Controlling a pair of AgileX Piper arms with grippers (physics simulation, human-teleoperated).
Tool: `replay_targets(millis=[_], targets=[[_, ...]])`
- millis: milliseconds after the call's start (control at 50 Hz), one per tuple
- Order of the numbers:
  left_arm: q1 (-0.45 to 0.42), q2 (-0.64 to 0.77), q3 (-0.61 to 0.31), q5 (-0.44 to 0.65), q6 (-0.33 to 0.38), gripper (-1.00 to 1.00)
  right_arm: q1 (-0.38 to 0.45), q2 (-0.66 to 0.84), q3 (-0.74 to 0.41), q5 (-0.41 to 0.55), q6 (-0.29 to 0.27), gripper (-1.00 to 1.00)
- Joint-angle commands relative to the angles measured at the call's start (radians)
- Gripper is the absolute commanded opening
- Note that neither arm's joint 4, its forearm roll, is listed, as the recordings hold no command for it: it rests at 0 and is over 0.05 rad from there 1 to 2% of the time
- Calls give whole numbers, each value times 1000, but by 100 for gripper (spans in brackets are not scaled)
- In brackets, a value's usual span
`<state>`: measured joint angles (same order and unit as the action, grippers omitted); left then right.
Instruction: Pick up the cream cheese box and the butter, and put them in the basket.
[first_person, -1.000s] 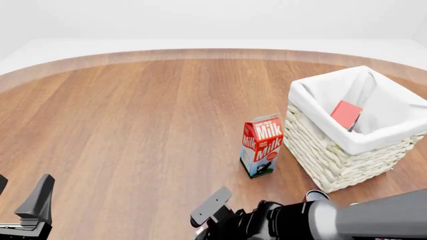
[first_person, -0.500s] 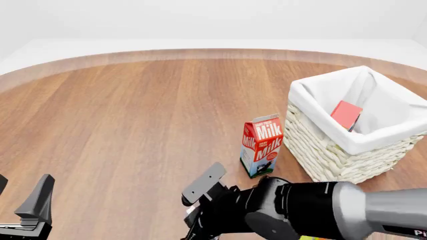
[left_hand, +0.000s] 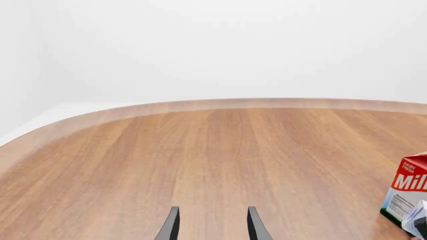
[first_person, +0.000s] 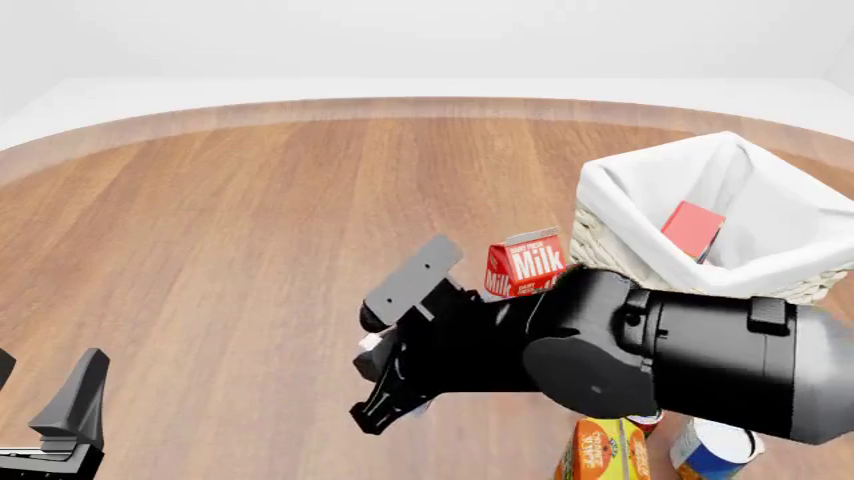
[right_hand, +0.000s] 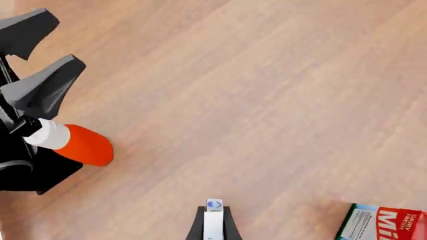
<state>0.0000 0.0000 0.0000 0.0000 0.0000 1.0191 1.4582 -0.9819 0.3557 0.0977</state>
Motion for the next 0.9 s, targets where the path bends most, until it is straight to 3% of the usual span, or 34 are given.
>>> replay_targets(millis=[20, 320, 540, 900], targets=[[0, 0, 0, 0, 0, 100, -21, -90, -95, 61, -48, -100], [0, 0, 0, 0, 0, 100, -29, -247, -143, 88, -90, -100], [0, 0, 0, 0, 0, 100, -135, -374, -166, 116, -150, -100], [0, 0, 0, 0, 0, 100, -264, -490, -196, 161, -174, -100]])
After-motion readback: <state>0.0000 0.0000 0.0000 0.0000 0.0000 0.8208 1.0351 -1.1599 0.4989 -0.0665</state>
